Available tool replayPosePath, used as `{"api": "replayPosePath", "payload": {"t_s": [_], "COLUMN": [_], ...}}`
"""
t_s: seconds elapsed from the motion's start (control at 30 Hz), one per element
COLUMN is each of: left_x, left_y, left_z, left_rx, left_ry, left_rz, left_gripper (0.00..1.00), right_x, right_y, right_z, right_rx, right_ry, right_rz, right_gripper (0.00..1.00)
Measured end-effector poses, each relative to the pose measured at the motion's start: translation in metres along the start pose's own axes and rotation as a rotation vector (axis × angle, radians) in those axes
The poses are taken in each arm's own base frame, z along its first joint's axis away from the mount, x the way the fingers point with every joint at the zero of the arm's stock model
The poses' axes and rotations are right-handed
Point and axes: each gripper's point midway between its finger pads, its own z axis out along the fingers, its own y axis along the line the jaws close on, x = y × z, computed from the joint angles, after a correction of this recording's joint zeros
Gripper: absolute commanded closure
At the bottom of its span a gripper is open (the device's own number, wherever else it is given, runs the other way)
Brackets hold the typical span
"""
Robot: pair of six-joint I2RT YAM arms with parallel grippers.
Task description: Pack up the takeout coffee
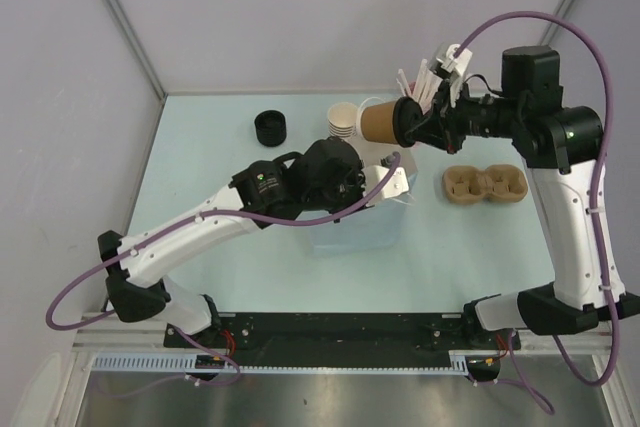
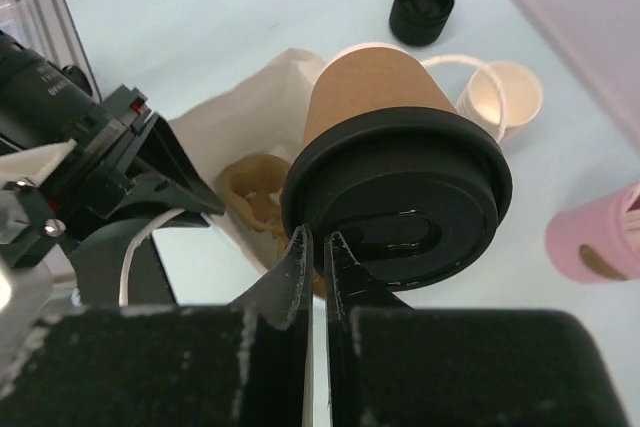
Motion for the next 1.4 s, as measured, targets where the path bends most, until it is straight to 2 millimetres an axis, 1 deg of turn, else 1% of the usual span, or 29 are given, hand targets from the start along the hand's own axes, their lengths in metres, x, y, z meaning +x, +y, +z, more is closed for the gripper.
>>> {"api": "replayPosePath", "payload": {"t_s": [0.03, 0.1, 0.2, 0.23, 0.3, 0.33, 0.37, 0.53, 0.63, 0.7, 0.77, 0.8, 0.93, 0.97, 1.1, 1.2, 1.33, 1.4], "left_x": [0.000, 0.000, -0.002, -0.002, -0.002, -0.002, -0.002, -0.007, -0.017, -0.027, -0.038, -0.042, -0.054, -0.055, -0.052, -0.039, -0.015, -0.009], "left_y": [0.001, 0.003, 0.005, 0.005, 0.004, 0.004, 0.004, 0.001, 0.001, 0.002, 0.007, 0.009, 0.029, 0.035, 0.066, 0.085, 0.095, 0.100], "left_z": [0.001, 0.001, 0.001, 0.001, 0.001, 0.001, 0.001, -0.006, -0.017, -0.026, -0.038, -0.043, -0.062, -0.066, -0.074, -0.069, -0.053, -0.049], "left_rx": [-0.006, -0.017, -0.028, -0.028, -0.027, -0.027, -0.025, 0.001, 0.014, 0.018, 0.003, -0.004, -0.101, -0.131, -0.272, -0.359, -0.413, -0.426], "left_ry": [0.002, 0.001, -0.003, -0.003, -0.004, -0.004, -0.004, -0.017, -0.048, -0.080, -0.119, -0.133, -0.175, -0.180, -0.180, -0.145, -0.058, -0.041], "left_rz": [-0.001, -0.006, -0.017, -0.019, -0.026, -0.024, -0.024, -0.024, -0.024, -0.023, -0.023, -0.022, -0.026, -0.029, -0.057, -0.074, -0.075, -0.081], "left_gripper": [0.74, 0.71, 0.54, 0.46, 0.38, 0.29, 0.26, 0.21, 0.19, 0.19, 0.19, 0.17, 0.05, 0.04, 0.01, 0.00, 0.00, 0.00], "right_x": [0.005, 0.015, 0.026, 0.029, 0.034, 0.036, 0.038, 0.042, 0.045, 0.052, 0.059, 0.064, 0.083, 0.087, 0.099, 0.099, 0.100, 0.105], "right_y": [-0.001, 0.000, 0.004, 0.006, 0.012, 0.014, 0.017, 0.030, 0.036, 0.037, 0.039, 0.039, 0.041, 0.041, 0.047, 0.052, 0.059, 0.059], "right_z": [0.003, 0.008, 0.011, 0.010, 0.010, 0.010, 0.009, 0.011, 0.015, 0.019, 0.022, 0.025, 0.035, 0.037, 0.042, 0.044, 0.047, 0.048], "right_rx": [-0.005, -0.019, -0.035, -0.042, -0.055, -0.061, -0.070, -0.107, -0.121, -0.126, -0.132, -0.132, -0.146, -0.149, -0.162, -0.170, -0.183, -0.168], "right_ry": [0.021, 0.062, 0.103, 0.112, 0.131, 0.138, 0.146, 0.171, 0.188, 0.211, 0.236, 0.251, 0.319, 0.332, 0.377, 0.385, 0.398, 0.420], "right_rz": [0.019, 0.051, 0.081, 0.087, 0.094, 0.097, 0.097, 0.084, 0.075, 0.078, 0.086, 0.090, 0.112, 0.115, 0.112, 0.099, 0.072, 0.083], "right_gripper": [1.00, 1.00, 1.00, 1.00, 1.00, 1.00, 1.00, 1.00, 1.00, 1.00, 1.00, 1.00, 1.00, 1.00, 1.00, 1.00, 1.00, 1.00]}}
